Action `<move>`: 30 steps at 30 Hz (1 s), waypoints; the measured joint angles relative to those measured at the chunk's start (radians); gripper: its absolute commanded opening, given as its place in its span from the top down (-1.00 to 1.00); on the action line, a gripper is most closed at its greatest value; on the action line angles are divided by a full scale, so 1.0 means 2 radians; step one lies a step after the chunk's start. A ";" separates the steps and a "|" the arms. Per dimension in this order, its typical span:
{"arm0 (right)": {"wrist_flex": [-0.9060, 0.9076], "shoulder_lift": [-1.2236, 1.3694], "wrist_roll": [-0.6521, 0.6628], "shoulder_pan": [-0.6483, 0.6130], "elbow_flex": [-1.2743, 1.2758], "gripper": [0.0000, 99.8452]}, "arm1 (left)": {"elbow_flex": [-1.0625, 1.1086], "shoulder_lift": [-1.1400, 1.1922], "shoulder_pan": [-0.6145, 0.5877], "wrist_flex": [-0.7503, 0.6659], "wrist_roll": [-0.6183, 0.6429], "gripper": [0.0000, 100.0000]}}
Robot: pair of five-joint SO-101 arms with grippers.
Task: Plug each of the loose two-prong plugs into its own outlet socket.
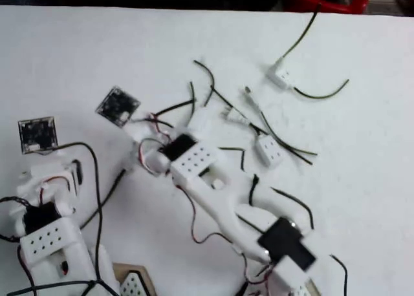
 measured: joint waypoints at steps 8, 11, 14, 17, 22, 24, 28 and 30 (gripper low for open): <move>0.074 0.078 0.000 0.001 -0.114 0.97 | 0.000 0.000 -0.002 -0.002 0.000 0.55; 0.097 0.107 0.000 0.008 -0.151 0.97 | 0.000 0.000 -0.002 -0.002 0.000 0.55; 0.104 0.135 0.000 0.015 -0.175 0.97 | 0.000 0.000 -0.002 -0.002 0.000 0.55; 0.106 0.148 0.000 0.015 -0.186 0.97 | 0.000 0.000 -0.002 -0.002 0.000 0.55; 0.121 0.150 -0.001 0.019 -0.196 0.97 | 0.000 0.000 -0.002 -0.002 0.000 0.55; 0.137 0.150 0.000 0.019 -0.206 0.97 | 0.000 0.000 -0.002 -0.002 0.000 0.55; 0.168 0.155 0.000 0.019 -0.222 0.97 | 0.000 0.000 -0.002 -0.002 0.000 0.55; 0.171 0.159 0.000 0.020 -0.222 0.97 | 0.000 0.000 -0.002 -0.002 0.000 0.55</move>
